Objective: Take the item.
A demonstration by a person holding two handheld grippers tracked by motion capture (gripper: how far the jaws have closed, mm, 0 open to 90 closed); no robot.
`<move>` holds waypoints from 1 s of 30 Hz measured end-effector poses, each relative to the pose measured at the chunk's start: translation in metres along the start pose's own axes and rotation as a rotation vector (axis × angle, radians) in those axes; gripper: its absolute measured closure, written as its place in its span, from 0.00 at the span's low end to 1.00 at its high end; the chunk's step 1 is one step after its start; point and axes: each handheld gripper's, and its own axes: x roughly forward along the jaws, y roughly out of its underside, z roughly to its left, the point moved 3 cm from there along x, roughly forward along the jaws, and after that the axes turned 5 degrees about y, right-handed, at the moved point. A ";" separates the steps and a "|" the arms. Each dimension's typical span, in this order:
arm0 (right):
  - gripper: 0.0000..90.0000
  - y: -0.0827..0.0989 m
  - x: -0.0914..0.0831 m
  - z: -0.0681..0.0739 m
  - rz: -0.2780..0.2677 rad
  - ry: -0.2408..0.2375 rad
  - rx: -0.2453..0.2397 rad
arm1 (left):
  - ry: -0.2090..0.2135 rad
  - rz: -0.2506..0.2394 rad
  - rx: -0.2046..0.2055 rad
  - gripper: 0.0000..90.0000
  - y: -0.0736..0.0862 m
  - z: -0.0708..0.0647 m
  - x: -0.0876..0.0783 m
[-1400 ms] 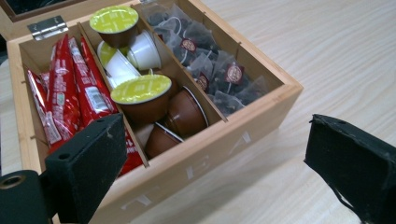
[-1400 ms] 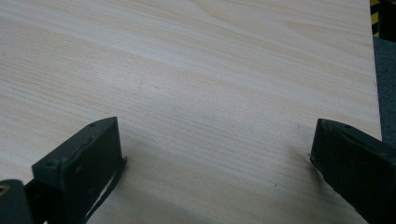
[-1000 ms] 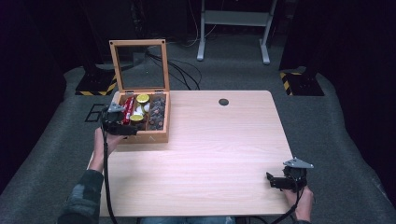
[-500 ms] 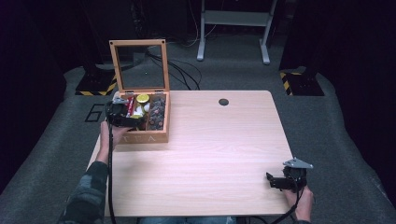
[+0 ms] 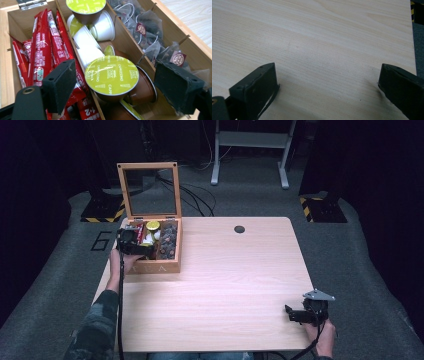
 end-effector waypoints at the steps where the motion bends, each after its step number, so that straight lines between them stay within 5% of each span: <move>1: 0.01 0.000 0.000 0.000 -0.001 0.000 -0.001 | -0.005 -0.001 -0.004 0.21 0.000 0.000 0.002; 18: 0.01 0.000 0.000 -0.001 -0.004 -0.001 -0.008 | -0.047 0.026 0.021 0.35 0.002 0.001 0.010; 30: 0.01 0.000 0.001 -0.001 -0.003 -0.001 -0.008 | -0.037 -0.017 0.018 0.43 0.000 0.001 0.004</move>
